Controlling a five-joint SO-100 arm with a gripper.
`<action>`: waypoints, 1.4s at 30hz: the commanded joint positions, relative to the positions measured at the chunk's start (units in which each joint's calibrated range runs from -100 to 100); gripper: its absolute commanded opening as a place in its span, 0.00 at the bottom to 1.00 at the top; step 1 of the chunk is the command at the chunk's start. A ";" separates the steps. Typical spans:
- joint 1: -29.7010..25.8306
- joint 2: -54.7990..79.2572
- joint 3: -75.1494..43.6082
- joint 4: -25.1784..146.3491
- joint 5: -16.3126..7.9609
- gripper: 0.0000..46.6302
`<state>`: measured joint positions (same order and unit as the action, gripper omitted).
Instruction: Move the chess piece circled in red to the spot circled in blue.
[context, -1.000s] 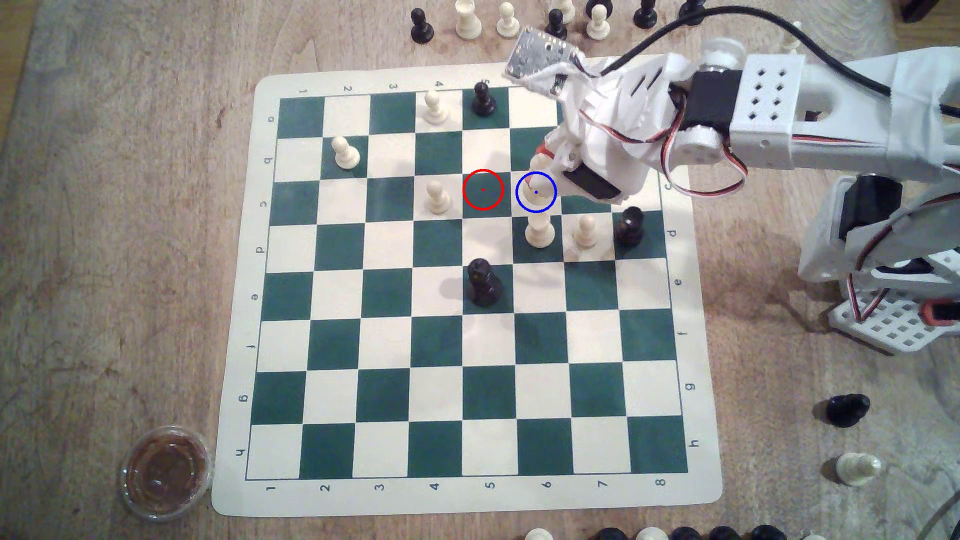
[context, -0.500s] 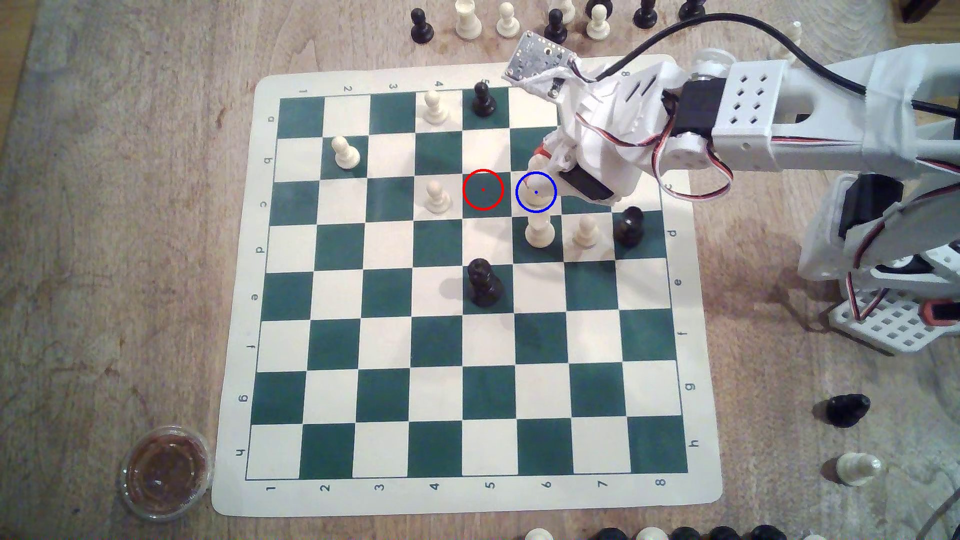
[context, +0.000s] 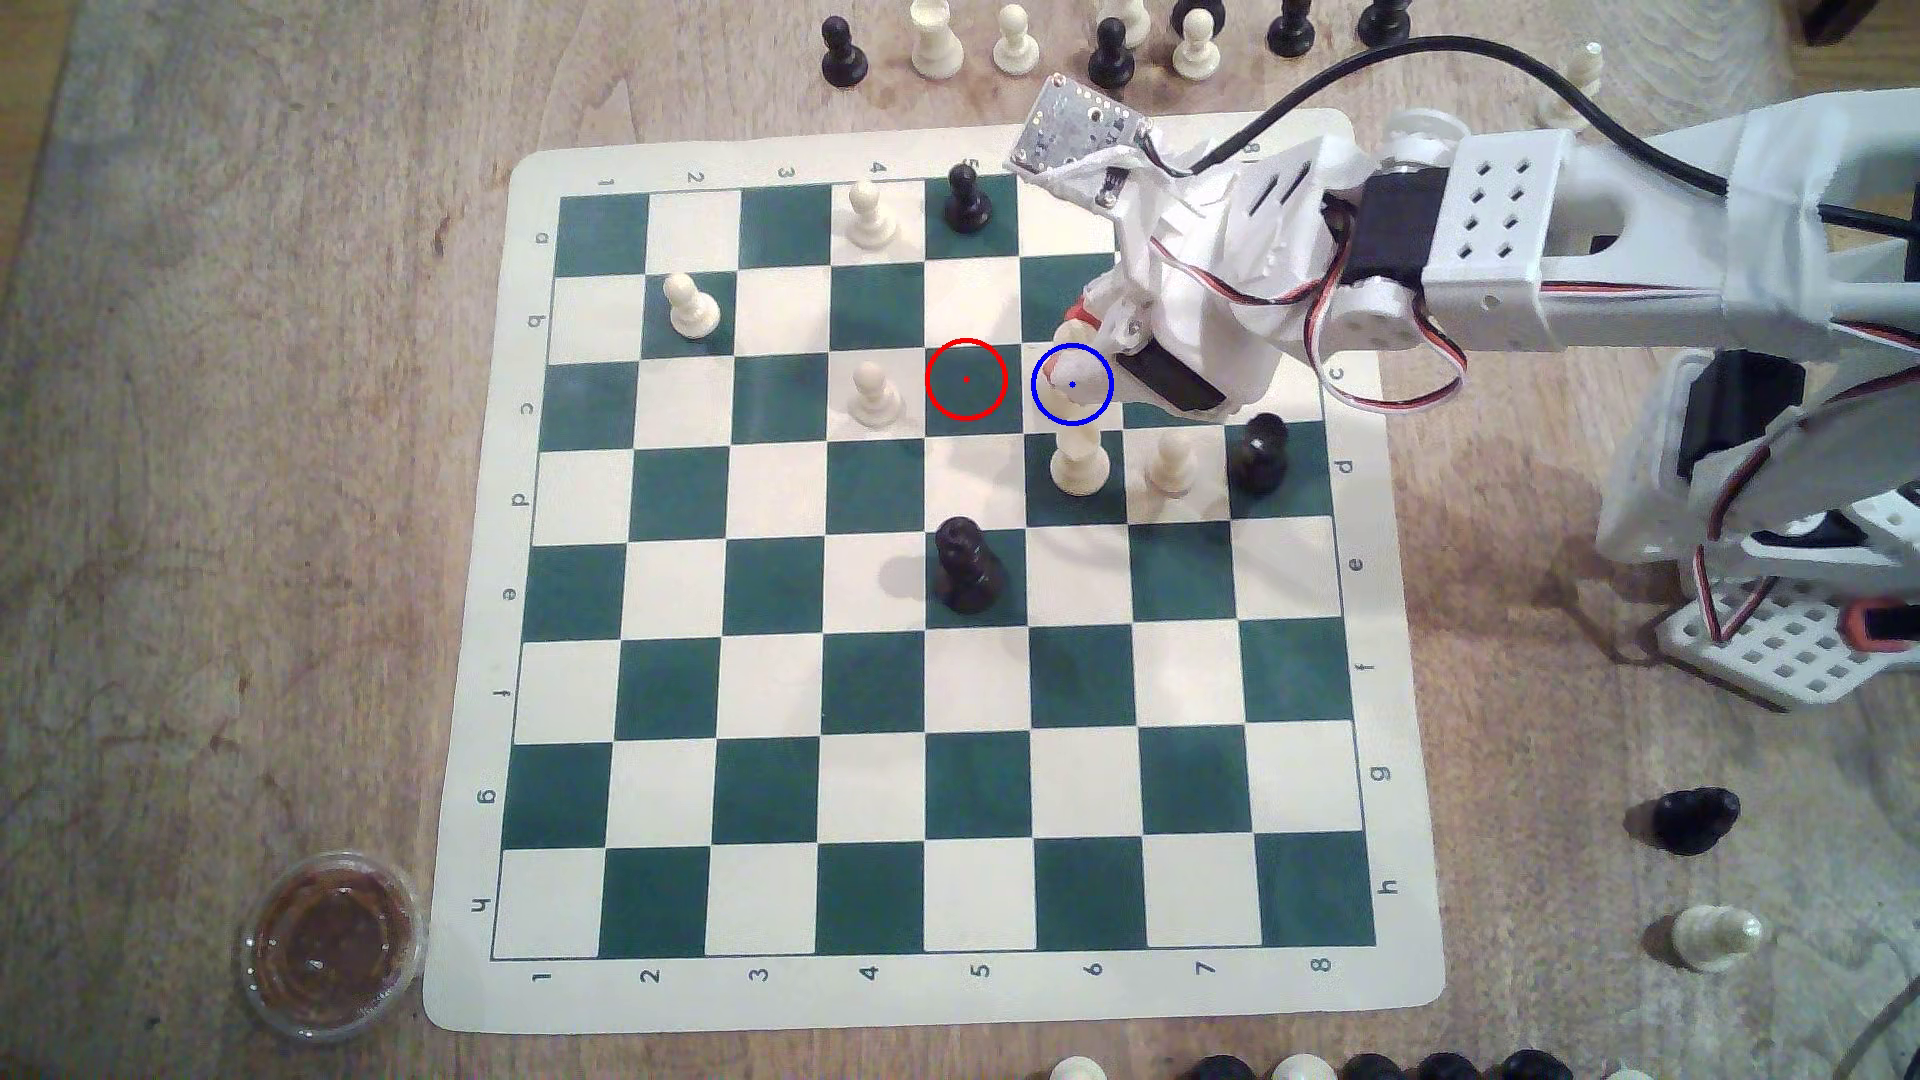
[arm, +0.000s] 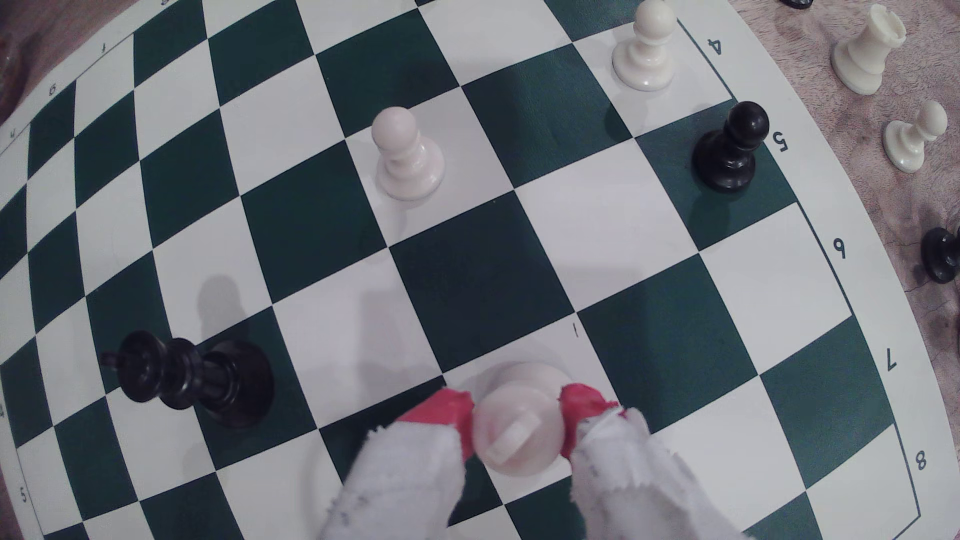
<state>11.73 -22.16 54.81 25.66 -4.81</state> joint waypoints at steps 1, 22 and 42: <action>0.75 -0.59 -0.69 -0.92 0.34 0.22; 1.61 -13.07 -17.82 14.15 -1.12 0.62; -9.03 -52.20 4.75 19.06 1.07 0.01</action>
<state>2.95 -67.07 56.53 48.45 -3.59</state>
